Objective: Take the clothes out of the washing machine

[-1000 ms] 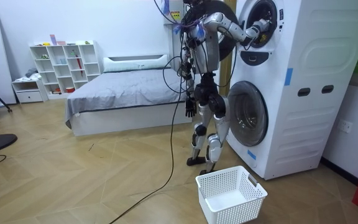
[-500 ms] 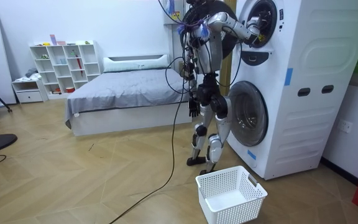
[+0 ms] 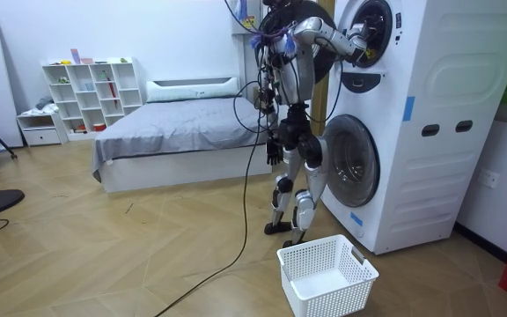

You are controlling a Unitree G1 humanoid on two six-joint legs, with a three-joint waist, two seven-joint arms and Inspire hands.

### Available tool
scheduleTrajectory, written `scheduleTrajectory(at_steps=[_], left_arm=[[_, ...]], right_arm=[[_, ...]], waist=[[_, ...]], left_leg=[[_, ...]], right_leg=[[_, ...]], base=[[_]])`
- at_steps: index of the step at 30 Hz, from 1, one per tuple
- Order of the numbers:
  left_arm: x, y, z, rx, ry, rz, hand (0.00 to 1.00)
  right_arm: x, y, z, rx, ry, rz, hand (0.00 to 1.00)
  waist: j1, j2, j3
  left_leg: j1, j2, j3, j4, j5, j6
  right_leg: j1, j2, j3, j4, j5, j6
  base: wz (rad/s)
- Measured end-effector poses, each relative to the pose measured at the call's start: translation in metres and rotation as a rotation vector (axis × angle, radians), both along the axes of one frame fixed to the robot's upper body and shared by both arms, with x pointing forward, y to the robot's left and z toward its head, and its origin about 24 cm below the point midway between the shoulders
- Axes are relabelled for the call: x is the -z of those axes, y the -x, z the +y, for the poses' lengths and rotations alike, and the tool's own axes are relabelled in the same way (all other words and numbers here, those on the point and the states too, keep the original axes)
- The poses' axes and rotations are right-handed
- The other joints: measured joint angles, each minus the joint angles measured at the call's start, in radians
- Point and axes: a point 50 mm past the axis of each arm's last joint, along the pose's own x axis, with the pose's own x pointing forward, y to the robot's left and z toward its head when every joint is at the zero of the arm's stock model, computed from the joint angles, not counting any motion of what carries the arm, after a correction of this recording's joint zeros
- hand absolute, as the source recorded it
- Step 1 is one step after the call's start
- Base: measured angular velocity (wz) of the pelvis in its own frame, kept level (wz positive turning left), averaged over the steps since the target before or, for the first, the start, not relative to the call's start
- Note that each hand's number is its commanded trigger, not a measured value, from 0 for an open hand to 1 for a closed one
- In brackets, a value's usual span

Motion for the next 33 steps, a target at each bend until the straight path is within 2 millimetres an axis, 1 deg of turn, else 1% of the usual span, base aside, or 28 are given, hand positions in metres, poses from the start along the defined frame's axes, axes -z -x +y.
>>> scheduleTrajectory(at_steps=[3, 4, 6, 7, 8, 10, 11, 13, 16, 20, 23, 27, 31, 33], left_arm=[[0.000, -0.001, 0.000, -0.010, 0.003, -0.002, 0.00], [0.000, -0.001, 0.000, -0.011, 0.000, -0.006, 0.00], [0.000, -0.005, 0.000, -0.006, -0.008, -0.018, 0.00], [-0.001, -0.006, 0.000, -0.004, -0.015, -0.023, 0.00], [-0.001, -0.005, 0.001, -0.004, -0.018, -0.022, 0.00], [-0.001, -0.005, 0.001, -0.005, -0.022, -0.021, 0.00], [0.000, -0.005, 0.001, -0.005, -0.024, -0.021, 0.00], [0.000, -0.003, 0.002, -0.008, -0.036, -0.014, 0.00], [-0.001, -0.005, 0.002, -0.007, -0.041, -0.021, 0.00], [-0.001, -0.012, 0.000, 0.019, -0.044, -0.054, 0.00], [0.000, -0.011, -0.002, 0.038, -0.045, -0.050, 0.00], [0.001, -0.009, -0.002, 0.039, -0.041, -0.042, 0.00], [0.002, -0.006, -0.002, 0.040, -0.034, -0.041, 0.00], [0.002, -0.003, -0.002, 0.038, -0.036, -0.035, 0.00]], right_arm=[[0.001, 0.000, -0.002, 0.018, 0.026, 0.023, 1.00], [0.003, -0.001, -0.002, 0.031, 0.040, 0.023, 1.00], [0.006, -0.003, -0.005, 0.061, 0.052, 0.008, 1.00], [0.007, -0.006, -0.008, 0.082, 0.046, 0.002, 1.00], [0.007, -0.008, -0.012, 0.100, 0.041, 0.001, 1.00], [0.009, -0.011, -0.017, 0.126, 0.035, 0.003, 1.00], [0.007, -0.012, -0.021, 0.141, 0.030, -0.002, 1.00], [0.005, -0.012, -0.022, 0.142, 0.024, -0.007, 1.00], [0.001, -0.011, -0.020, 0.123, 0.031, -0.027, 1.00], [0.002, -0.012, -0.024, 0.123, 0.045, -0.028, 1.00], [0.000, -0.012, -0.024, 0.099, 0.038, -0.036, 1.00], [-0.002, -0.010, -0.021, 0.071, 0.027, -0.049, 1.00], [-0.010, -0.002, -0.016, 0.035, 0.021, -0.093, 1.00], [-0.012, 0.004, -0.011, 0.011, 0.014, -0.117, 1.00]], waist=[[-0.001, 0.000, 0.0001], [0.000, -0.001, 0.0004], [0.006, -0.003, 0.0061], [0.018, -0.005, 0.0077], [0.030, -0.005, 0.0077], [0.037, -0.005, 0.0076], [0.049, -0.005, 0.0076], [0.052, -0.005, 0.0077], [0.046, -0.005, 0.0077], [0.043, -0.004, 0.0087], [0.039, 0.001, 0.0125], [0.023, 0.004, 0.0147], [0.016, 0.007, 0.0151], [0.004, 0.011, 0.0148]], left_leg=[[0.001, 0.000, 0.001, -0.001, 0.000, 0.000], [0.002, 0.001, 0.001, -0.002, 0.000, 0.000], [0.001, 0.001, -0.003, -0.002, 0.000, 0.000], [-0.001, 0.001, -0.004, -0.003, 0.001, -0.001], [-0.001, 0.001, -0.006, -0.003, 0.001, -0.002], [0.000, 0.001, -0.011, -0.006, 0.000, 0.000], [0.000, 0.001, -0.012, -0.010, -0.002, 0.001], [0.002, 0.000, -0.012, -0.016, -0.003, 0.001], [0.003, -0.001, -0.012, -0.021, -0.003, 0.002], [0.006, -0.003, -0.016, -0.022, -0.005, 0.003], [0.009, -0.003, -0.015, -0.024, -0.007, 0.005], [0.010, -0.002, -0.013, -0.027, -0.013, 0.007], [-0.003, -0.002, -0.006, -0.024, -0.015, 0.008], [-0.003, -0.002, -0.005, -0.019, -0.015, 0.008]], right_leg=[[0.000, 0.001, 0.002, 0.000, 0.001, -0.002], [0.000, 0.004, 0.010, -0.001, 0.001, 0.000], [0.000, 0.006, 0.013, -0.003, 0.000, 0.001], [0.000, 0.007, 0.012, -0.006, 0.000, 0.001], [0.002, 0.007, 0.010, -0.009, 0.004, -0.006], [0.011, 0.008, 0.004, -0.018, 0.006, -0.006], [0.011, 0.008, 0.002, -0.018, 0.006, -0.005], [0.012, 0.007, -0.003, -0.020, 0.006, -0.003], [0.014, 0.006, -0.003, -0.025, 0.003, 0.001], [0.024, 0.008, -0.004, -0.039, 0.000, 0.005], [0.025, 0.008, 0.000, -0.039, -0.001, 0.006], [0.022, 0.010, 0.003, -0.039, -0.002, 0.007], [0.007, 0.009, 0.009, -0.037, -0.001, 0.008], [0.007, 0.009, 0.011, -0.037, -0.002, 0.008]], base=[[0.00], [0.00], [0.06], [0.05], [0.06], [0.11], [0.07], [0.00], [0.00], [0.06], [0.00], [-0.01], [-0.07], [0.00]])
